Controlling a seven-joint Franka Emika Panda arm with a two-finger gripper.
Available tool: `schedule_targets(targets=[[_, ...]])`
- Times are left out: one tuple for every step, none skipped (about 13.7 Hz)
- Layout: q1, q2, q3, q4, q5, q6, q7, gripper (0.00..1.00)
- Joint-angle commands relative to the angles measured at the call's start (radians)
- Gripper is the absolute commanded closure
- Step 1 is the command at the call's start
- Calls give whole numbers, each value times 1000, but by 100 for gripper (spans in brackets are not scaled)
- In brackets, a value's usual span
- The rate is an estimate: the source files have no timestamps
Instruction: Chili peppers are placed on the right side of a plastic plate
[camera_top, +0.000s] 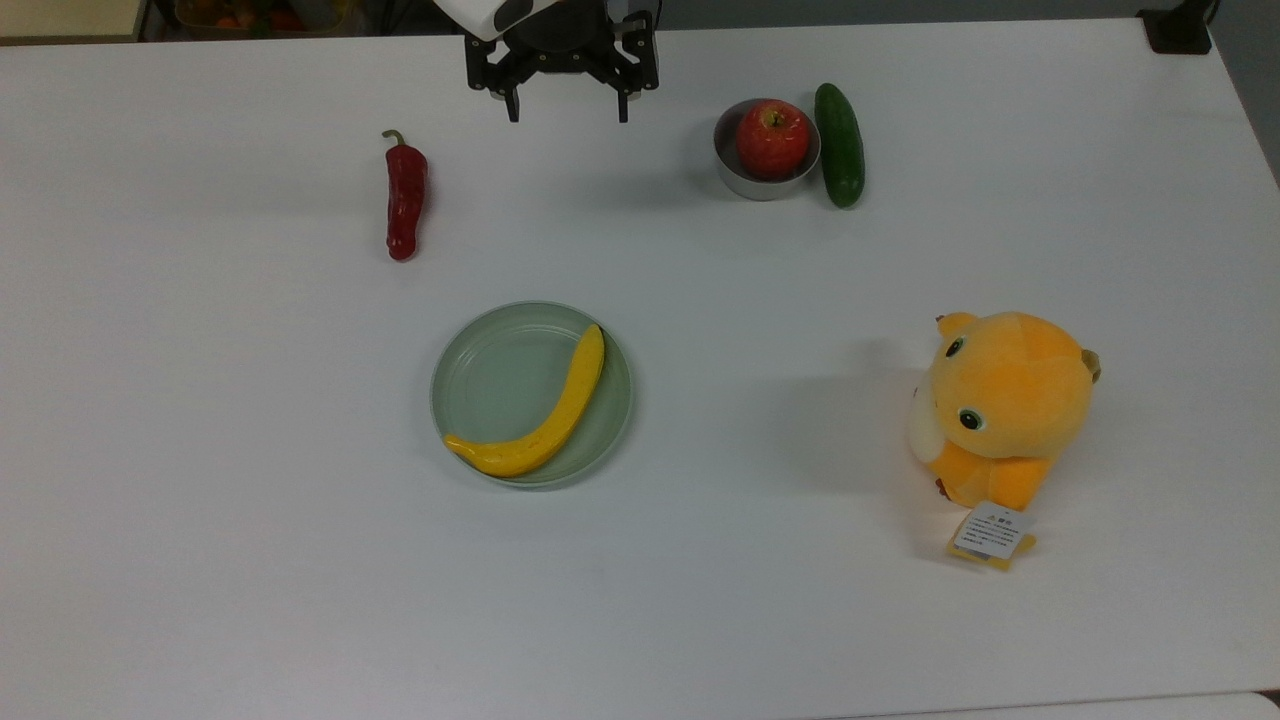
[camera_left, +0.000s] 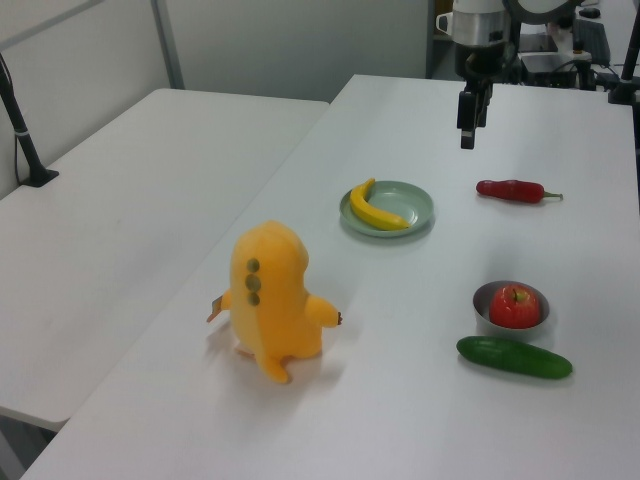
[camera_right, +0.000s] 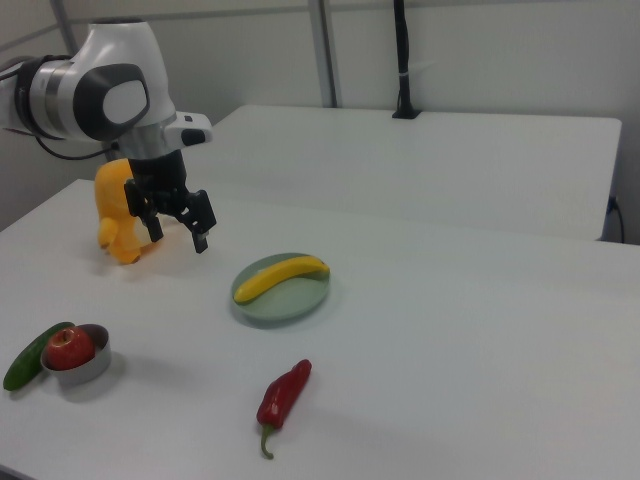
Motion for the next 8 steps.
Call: schedule_targets(targets=[[14,9,-7,21,-17,-10,18,0],[14,7,-1,19,-19,-11,20,0],[14,7,-1,19,-19,-12,18,0],[13,7,-1,19,-19,-12,18,0],[13,7,-1,19,-19,-12,17,0],[13,9,-1,19,-19,-11,17,0],[11,9,-1,18,-19,-11,18,0],[8,7,1,16,-17,-9,10,0]])
